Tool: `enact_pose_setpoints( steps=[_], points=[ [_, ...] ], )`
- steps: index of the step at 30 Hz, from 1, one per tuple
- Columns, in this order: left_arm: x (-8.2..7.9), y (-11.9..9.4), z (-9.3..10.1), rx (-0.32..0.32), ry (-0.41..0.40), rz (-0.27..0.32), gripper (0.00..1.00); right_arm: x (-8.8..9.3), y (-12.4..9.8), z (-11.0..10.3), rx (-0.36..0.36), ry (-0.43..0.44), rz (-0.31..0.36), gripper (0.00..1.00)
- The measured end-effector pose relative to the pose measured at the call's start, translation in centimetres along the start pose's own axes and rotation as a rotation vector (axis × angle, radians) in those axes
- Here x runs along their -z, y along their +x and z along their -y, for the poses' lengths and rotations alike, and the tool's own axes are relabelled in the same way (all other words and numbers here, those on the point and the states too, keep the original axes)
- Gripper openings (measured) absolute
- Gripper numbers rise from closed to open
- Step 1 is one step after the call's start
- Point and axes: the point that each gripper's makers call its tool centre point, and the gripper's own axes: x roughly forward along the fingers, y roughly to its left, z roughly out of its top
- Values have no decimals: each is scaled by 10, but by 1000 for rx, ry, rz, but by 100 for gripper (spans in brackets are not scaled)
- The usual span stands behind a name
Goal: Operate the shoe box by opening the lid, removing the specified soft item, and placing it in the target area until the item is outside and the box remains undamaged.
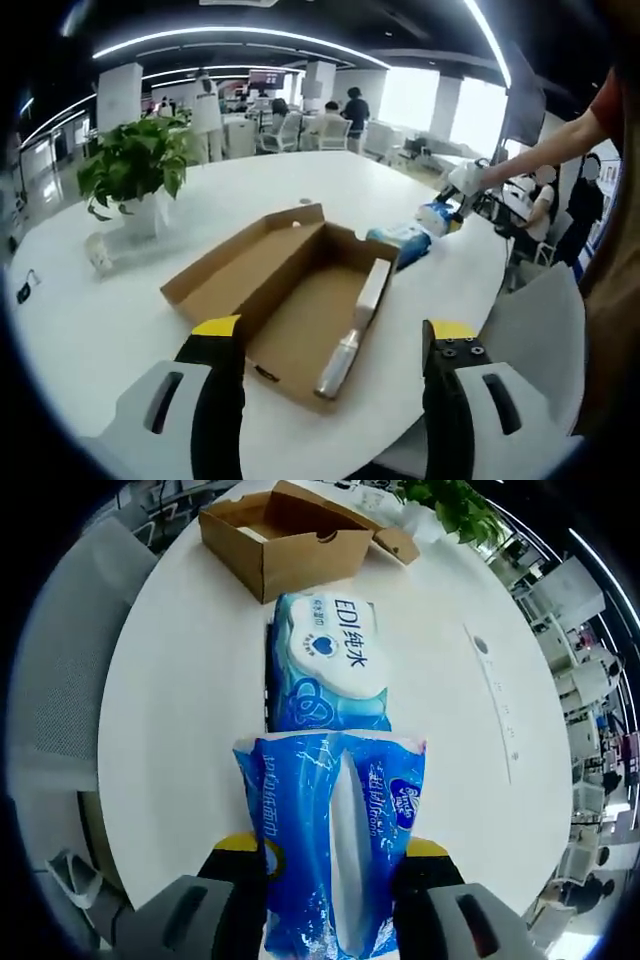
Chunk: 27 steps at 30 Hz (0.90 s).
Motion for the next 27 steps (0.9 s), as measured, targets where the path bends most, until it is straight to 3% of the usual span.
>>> enact_pose_setpoints(
  steps=[11, 27],
  points=[
    [2, -3, -3, -33, -4, -18, 72, 14, 24, 2, -23, 2, -17, 48],
    [5, -1, 0, -36, -11, -34, 72, 13, 39, 9, -29, -24, -18, 51]
  ],
)
